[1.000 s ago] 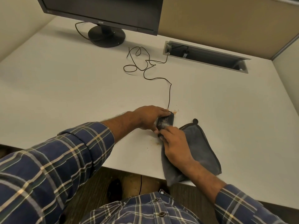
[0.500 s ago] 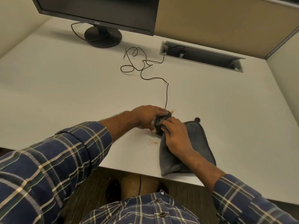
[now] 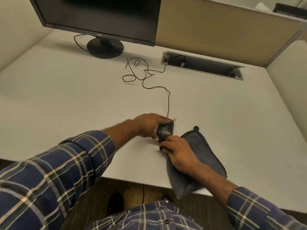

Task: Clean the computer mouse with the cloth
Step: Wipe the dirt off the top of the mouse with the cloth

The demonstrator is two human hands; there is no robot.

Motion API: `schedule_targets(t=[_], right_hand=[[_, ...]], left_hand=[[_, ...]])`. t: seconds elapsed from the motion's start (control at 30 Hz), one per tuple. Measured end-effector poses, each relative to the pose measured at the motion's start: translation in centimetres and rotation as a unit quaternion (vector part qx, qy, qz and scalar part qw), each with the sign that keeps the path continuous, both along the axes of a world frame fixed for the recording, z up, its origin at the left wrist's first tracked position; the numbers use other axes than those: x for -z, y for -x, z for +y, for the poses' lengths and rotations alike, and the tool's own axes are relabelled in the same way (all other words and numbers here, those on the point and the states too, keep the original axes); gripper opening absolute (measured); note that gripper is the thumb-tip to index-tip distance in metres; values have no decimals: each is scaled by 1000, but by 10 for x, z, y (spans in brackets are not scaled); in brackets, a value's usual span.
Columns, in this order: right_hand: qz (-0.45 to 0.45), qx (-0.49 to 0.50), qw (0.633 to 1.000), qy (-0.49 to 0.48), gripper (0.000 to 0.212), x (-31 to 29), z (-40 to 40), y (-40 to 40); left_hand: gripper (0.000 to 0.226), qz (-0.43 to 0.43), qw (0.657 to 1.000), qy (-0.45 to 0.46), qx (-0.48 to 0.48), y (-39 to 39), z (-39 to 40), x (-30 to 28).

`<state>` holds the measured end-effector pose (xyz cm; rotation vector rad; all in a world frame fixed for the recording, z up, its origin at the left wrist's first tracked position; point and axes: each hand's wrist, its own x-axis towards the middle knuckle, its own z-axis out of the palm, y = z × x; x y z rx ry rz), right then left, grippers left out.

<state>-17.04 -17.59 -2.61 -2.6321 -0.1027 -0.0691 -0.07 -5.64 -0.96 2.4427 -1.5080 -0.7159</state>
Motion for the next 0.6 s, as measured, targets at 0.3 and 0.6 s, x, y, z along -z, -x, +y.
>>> schedule_targets(t=[0.3,0.6], right_hand=[[-130,273,941,-154,16,-28,-29,-10],[-68,405,890,-197,15,-39,-43,-14]], left_hand=[[102,-34,998,41,-16,17,9,7],[41,4,926,261,-274,74,18,-10]])
